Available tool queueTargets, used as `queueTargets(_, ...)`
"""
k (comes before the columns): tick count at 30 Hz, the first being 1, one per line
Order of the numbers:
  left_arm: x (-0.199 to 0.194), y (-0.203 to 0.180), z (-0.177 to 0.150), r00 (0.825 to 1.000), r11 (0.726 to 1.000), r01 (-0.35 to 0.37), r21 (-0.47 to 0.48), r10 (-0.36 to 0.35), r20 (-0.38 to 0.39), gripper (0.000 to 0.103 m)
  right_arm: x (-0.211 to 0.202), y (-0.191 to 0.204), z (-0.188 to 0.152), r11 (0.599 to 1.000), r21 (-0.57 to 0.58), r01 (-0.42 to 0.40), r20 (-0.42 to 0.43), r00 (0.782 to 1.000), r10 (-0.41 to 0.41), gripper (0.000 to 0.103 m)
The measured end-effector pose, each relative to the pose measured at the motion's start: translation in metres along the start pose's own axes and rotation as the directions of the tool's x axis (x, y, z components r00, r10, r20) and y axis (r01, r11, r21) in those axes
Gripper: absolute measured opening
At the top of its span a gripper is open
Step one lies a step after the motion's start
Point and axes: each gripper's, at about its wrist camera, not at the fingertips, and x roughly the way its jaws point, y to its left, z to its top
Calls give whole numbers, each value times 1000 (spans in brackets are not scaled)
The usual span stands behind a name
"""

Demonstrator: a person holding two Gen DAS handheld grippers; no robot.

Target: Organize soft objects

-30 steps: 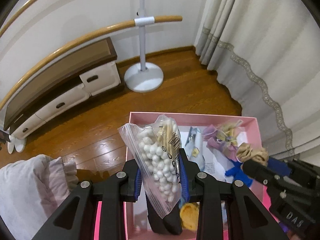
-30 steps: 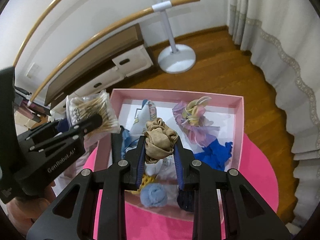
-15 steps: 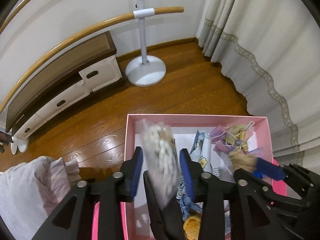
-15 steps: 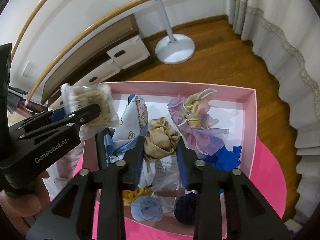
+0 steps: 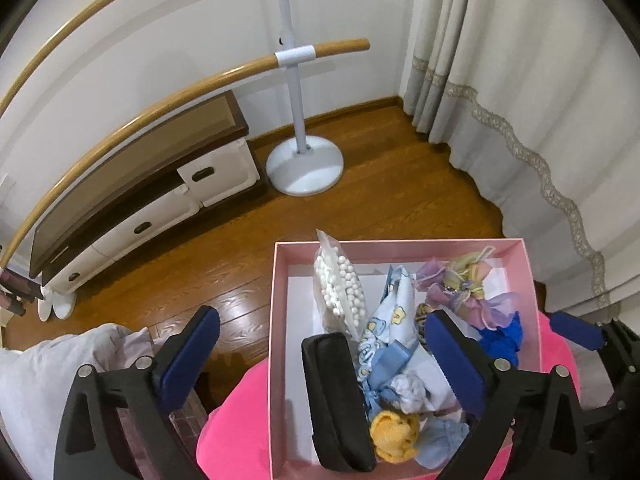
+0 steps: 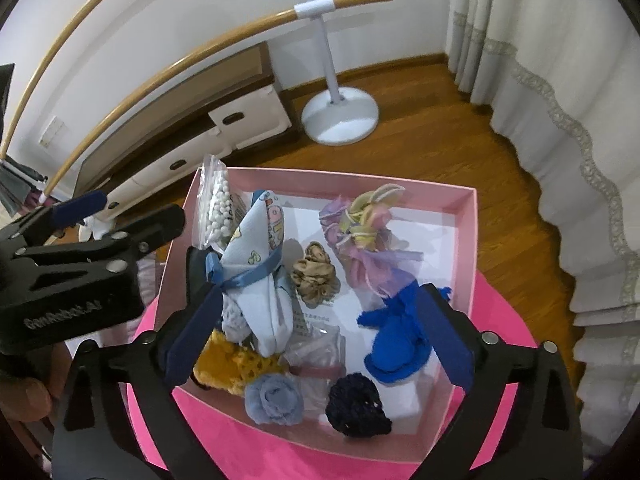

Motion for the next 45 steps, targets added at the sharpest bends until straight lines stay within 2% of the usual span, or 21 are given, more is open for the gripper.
queueTargets(1,-6,0,-4,1000,1000,-1,0,1,5,102,-4,-1,-2,1000,0,-1,11,1000,1,102)
queueTargets(7,-52,-9,-31,998,1000,-1,-11,1,63,102,-34,-2,-16,1000,2,11,74,997,-11,103)
queueTargets(12,-110,-14,-68,991,1000,11,-10,-10,133,102,-73,1,-34,1000,4,22,138,990,-23,103)
queueTargets(18,-198,-20,-119,964,1000,8,-18,-3,265,103,-146,9,-68,999,-3,39,252,967,-37,103)
queueTargets(25,-295,-23,-189,914,999,-14,-48,32,404,103,-252,26,-119,998,-7,65,419,906,-56,103)
queueTargets(27,-322,-23,-212,893,998,-15,-62,41,447,103,-279,29,-134,998,-1,69,462,885,-60,103)
queueTargets(30,-363,-21,-250,865,996,-22,-88,63,499,103,-315,36,-153,998,12,65,518,853,-62,103)
queueTargets(34,-402,-21,-297,834,992,-9,-122,75,546,103,-352,48,-178,996,4,91,578,812,-77,103)
queueTargets(39,-435,-32,-344,800,990,-23,-138,101,592,103,-386,64,-211,994,15,104,626,774,-91,103)
queueTargets(42,-449,-39,-372,776,990,-19,-137,101,622,103,-403,72,-225,992,17,123,663,741,-103,103)
queueTargets(45,-452,-44,-391,773,991,-5,-133,88,628,103,-417,77,-233,991,19,133,690,715,-109,103)
